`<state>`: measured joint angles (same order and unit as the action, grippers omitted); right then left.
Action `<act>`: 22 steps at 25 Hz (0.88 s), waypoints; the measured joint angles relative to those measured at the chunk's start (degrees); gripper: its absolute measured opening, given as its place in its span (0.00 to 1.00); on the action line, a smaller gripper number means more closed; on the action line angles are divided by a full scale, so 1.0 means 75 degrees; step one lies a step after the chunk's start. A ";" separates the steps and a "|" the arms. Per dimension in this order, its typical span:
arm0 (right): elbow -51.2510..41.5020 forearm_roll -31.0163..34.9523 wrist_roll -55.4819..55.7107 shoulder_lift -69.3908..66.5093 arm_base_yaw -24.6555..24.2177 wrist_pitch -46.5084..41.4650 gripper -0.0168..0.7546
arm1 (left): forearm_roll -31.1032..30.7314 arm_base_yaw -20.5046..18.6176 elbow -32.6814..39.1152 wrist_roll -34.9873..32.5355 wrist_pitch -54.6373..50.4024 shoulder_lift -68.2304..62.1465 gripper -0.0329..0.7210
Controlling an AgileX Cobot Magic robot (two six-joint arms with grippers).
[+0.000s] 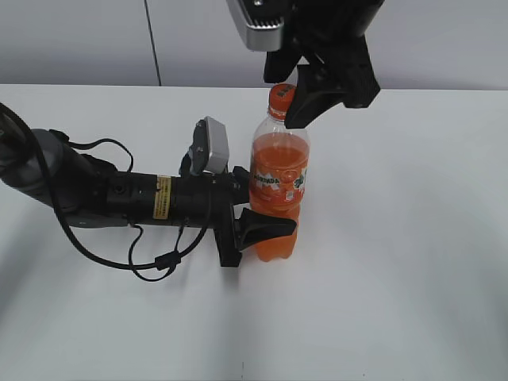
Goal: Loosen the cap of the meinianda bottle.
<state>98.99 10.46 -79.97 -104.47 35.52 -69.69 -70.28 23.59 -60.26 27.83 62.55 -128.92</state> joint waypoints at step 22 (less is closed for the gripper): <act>0.0000 0.0722 0.9274 0.1288 0.0000 -0.0007 0.66 | 0.0000 0.0000 0.0000 0.0000 0.0000 0.0000 0.56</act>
<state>98.99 15.88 -10.42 -94.81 35.52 -69.75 -70.28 23.59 -60.26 27.83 62.55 -128.92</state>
